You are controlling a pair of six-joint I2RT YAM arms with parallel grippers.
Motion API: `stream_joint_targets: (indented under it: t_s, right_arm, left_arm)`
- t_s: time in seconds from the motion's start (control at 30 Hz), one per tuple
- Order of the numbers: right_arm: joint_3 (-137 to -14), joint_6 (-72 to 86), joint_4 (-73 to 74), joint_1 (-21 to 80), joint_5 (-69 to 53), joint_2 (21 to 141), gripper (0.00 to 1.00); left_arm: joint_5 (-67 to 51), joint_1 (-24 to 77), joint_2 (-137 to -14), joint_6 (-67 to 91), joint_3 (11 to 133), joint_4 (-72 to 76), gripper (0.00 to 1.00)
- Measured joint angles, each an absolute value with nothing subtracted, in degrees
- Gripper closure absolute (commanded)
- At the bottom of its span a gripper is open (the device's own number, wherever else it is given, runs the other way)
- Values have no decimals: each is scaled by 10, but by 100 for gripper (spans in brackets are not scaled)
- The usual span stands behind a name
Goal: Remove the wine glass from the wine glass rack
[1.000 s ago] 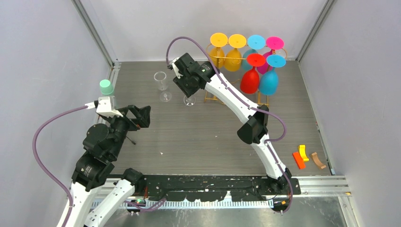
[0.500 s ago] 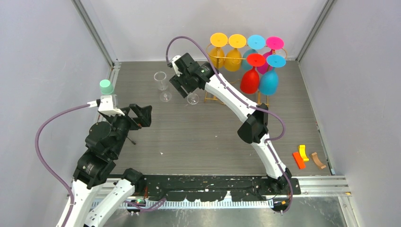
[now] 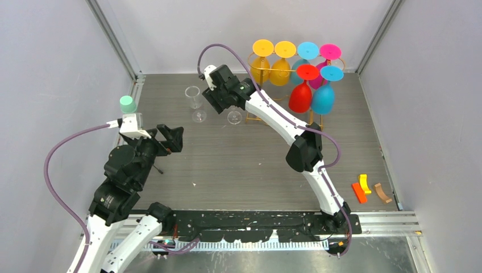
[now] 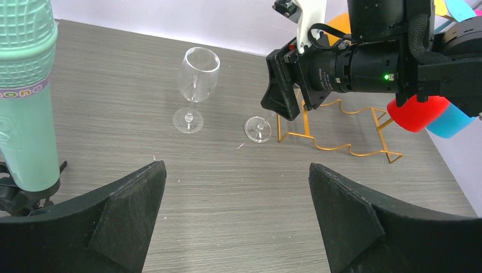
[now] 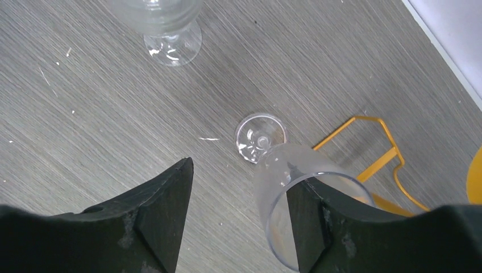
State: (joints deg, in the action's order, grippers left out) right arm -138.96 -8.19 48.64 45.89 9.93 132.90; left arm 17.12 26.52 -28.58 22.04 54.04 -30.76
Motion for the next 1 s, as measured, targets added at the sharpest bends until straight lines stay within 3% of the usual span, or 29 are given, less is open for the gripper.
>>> stream_joint_targets:
  t_s: [0.4, 0.8, 1.0]
  right_arm:
    - [-1376, -105, 446, 444, 83, 1329, 37]
    - [-1378, -121, 437, 430, 60, 1328, 20]
    - [-1407, -121, 431, 430, 62, 1327, 19]
  left_arm:
    - [171, 265, -289, 221, 540, -308, 0]
    - [170, 265, -300, 222, 540, -307, 0]
    - [170, 265, -310, 226, 540, -307, 0]
